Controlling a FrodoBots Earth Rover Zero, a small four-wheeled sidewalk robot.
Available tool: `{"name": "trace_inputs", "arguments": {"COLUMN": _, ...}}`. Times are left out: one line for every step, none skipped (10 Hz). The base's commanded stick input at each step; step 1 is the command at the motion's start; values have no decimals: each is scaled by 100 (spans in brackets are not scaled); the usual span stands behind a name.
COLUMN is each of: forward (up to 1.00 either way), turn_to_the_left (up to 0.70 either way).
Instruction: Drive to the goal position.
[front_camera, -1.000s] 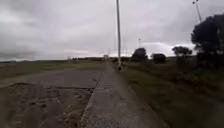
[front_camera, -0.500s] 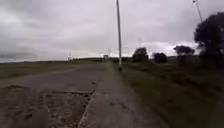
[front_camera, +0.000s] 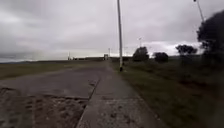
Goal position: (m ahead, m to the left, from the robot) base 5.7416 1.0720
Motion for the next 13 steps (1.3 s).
{"name": "trace_inputs", "arguments": {"forward": 70, "turn_to_the_left": 0}}
{"name": "trace_inputs", "arguments": {"forward": 70, "turn_to_the_left": 0}}
{"name": "trace_inputs", "arguments": {"forward": 70, "turn_to_the_left": 0}}
{"name": "trace_inputs", "arguments": {"forward": 70, "turn_to_the_left": 0}}
{"name": "trace_inputs", "arguments": {"forward": 70, "turn_to_the_left": 0}}
{"name": "trace_inputs", "arguments": {"forward": 70, "turn_to_the_left": 0}}
{"name": "trace_inputs", "arguments": {"forward": 70, "turn_to_the_left": 0}}
{"name": "trace_inputs", "arguments": {"forward": 70, "turn_to_the_left": 0}}
{"name": "trace_inputs", "arguments": {"forward": 70, "turn_to_the_left": 0}}
{"name": "trace_inputs", "arguments": {"forward": 70, "turn_to_the_left": 0}}
{"name": "trace_inputs", "arguments": {"forward": 70, "turn_to_the_left": 0}}
{"name": "trace_inputs", "arguments": {"forward": 70, "turn_to_the_left": 0}}
{"name": "trace_inputs", "arguments": {"forward": 70, "turn_to_the_left": 0}}
